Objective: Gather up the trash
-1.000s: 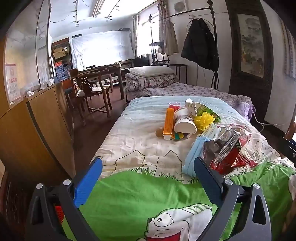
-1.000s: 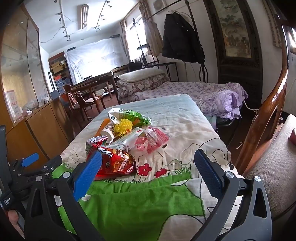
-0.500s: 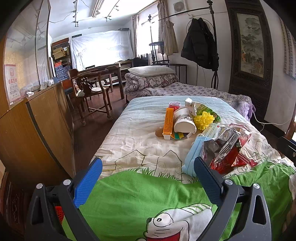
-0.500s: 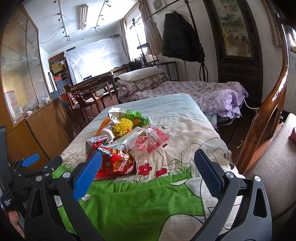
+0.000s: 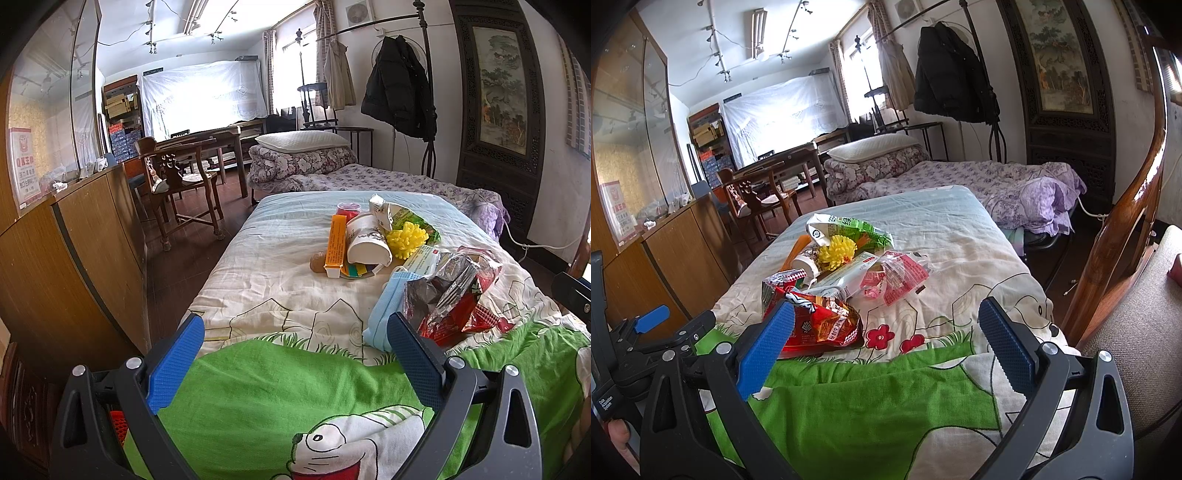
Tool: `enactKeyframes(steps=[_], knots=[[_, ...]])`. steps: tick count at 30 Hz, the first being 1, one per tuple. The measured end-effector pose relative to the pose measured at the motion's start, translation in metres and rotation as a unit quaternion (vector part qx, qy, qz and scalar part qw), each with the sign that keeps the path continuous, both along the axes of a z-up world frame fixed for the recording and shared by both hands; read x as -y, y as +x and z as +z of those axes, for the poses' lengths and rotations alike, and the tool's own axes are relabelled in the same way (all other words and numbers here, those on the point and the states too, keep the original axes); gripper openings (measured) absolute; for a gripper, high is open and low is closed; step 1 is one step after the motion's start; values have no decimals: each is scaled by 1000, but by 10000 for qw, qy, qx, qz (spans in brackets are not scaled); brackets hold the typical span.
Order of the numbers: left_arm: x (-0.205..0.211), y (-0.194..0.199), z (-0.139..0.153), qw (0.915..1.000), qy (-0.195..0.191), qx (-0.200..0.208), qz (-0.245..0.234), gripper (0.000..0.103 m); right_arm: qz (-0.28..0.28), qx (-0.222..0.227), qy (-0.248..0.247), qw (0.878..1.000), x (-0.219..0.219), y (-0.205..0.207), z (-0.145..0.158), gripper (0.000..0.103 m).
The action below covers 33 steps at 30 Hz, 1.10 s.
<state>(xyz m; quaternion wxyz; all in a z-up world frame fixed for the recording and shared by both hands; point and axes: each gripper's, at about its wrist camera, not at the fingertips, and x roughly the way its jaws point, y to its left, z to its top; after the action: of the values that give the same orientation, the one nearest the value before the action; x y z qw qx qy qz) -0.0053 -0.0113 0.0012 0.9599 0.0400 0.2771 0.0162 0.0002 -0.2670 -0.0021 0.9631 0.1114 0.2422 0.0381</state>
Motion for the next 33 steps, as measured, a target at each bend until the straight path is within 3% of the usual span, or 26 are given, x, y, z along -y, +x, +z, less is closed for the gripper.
enactKeyframes(steps=[20,26,33], knots=[[-1,1,-4,10000,-45,-40,-54,97,-7,-8,41,10000,3,-1,1,96],[9,1,-9,9985,-119,-201,-489,97,-168,75,306,9994,9,-2,-6,96],[34,10,-18,9901,55,-559,-1283,97,-356,121,495,9981,16,-5,-5,96]])
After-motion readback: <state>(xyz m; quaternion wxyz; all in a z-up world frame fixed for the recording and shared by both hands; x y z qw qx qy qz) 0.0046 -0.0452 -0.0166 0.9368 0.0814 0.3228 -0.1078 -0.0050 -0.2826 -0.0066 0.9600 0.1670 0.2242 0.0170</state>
